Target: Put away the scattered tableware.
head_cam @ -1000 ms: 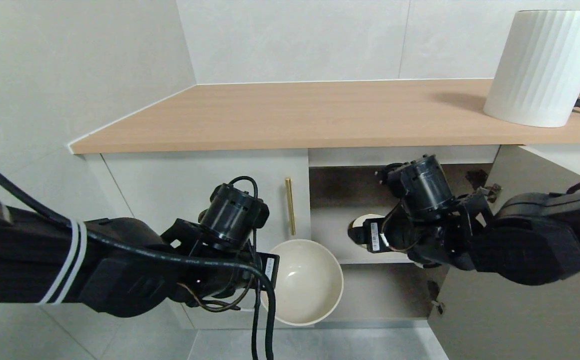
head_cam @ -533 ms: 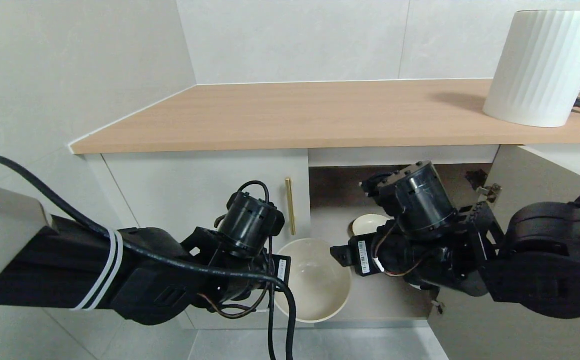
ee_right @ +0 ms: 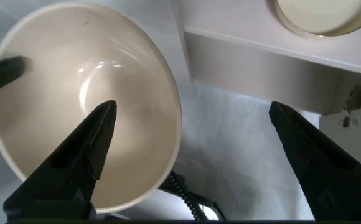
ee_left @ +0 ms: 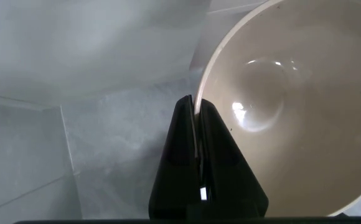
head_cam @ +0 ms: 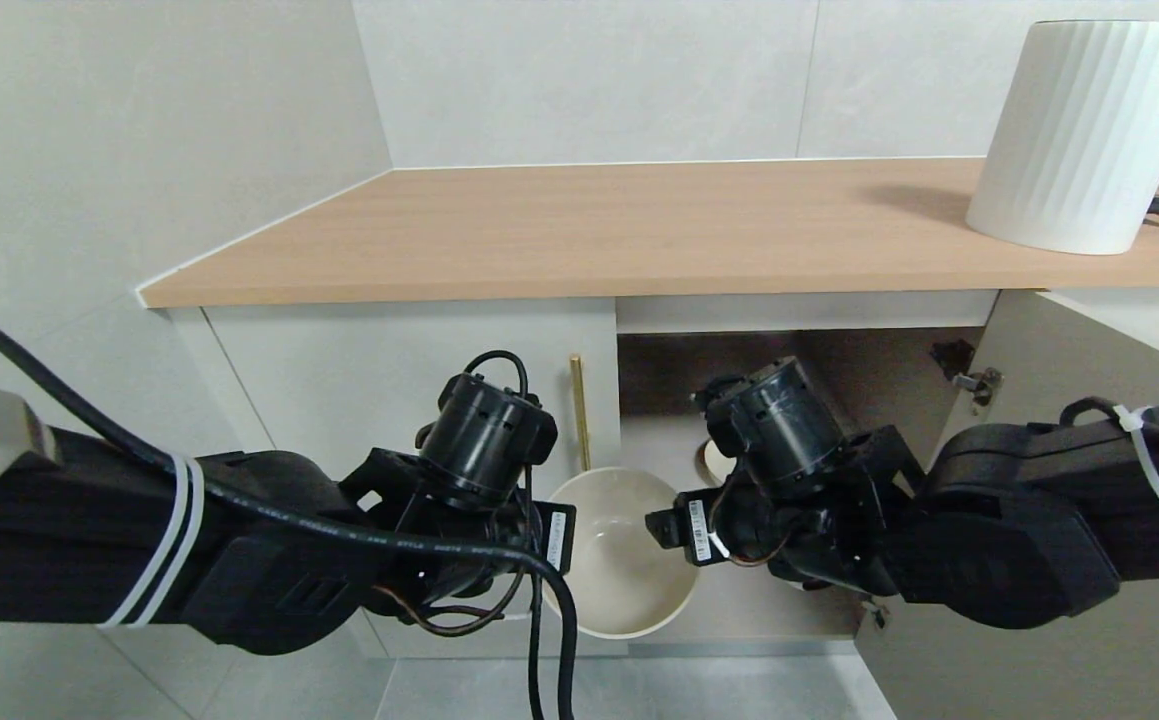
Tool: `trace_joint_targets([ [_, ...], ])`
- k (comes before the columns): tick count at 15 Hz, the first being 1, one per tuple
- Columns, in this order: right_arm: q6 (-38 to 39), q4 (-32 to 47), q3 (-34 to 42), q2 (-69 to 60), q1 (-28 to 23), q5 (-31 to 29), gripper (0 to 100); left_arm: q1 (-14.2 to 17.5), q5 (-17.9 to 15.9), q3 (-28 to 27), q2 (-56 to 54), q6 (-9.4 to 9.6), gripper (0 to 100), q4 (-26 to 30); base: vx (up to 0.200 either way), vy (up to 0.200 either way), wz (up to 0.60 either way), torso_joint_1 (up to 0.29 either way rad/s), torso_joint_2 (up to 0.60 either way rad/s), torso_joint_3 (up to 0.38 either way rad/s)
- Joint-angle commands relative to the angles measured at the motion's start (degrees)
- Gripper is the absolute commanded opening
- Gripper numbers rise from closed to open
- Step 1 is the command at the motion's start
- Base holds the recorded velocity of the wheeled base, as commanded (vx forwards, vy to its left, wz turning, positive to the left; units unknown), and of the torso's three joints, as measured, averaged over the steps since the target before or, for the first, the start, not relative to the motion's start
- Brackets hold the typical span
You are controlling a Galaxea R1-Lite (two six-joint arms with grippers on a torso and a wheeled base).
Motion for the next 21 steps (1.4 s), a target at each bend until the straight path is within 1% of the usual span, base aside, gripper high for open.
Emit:
trace_joint_targets([
  [1,0.1,0.0,-0.2,1.2,0.1,0.0,100,0.0,0.0,0.1,-0.4,-0.01,0,0.0,0.0,0.0,0.0,0.0,0.0,0.0],
  [5,0.1,0.0,-0.4,2.2,0.1,0.0,100,-0.2,0.0,0.1,-0.7,-0.01,0,0.0,0.0,0.0,0.0,0.0,0.0,0.0],
  [6,0.1,0.0,-0.4,2.4,0.1,0.0,0,-0.2,0.0,0.1,-0.7,-0.01,0,0.0,0.0,0.0,0.0,0.0,0.0,0.0],
  [15,0.1,0.0,-0.3,2.6,0.1,-0.4,0,-0.2,-0.1,0.1,-0.6,-0.01,0,0.0,0.0,0.0,0.0,0.0,0.0,0.0],
  [19,0.1,0.0,-0.3,2.6,0.2,-0.4,0,-0.2,-0.1,0.5,-0.7,0.34,0,0.0,0.0,0.0,0.0,0.0,0.0,0.0],
  [20,-0.1,0.0,-0.3,2.7,0.2,-0.5,0,-0.3,-0.1,0.5,-0.8,0.25,100,0.0,0.0,0.0,0.0,0.0,0.0,0.0],
  [21,0.0,0.0,-0.3,2.7,0.2,-0.6,0,-0.2,-0.1,0.4,-0.9,0.16,100,0.0,0.0,0.0,0.0,0.0,0.0,0.0],
])
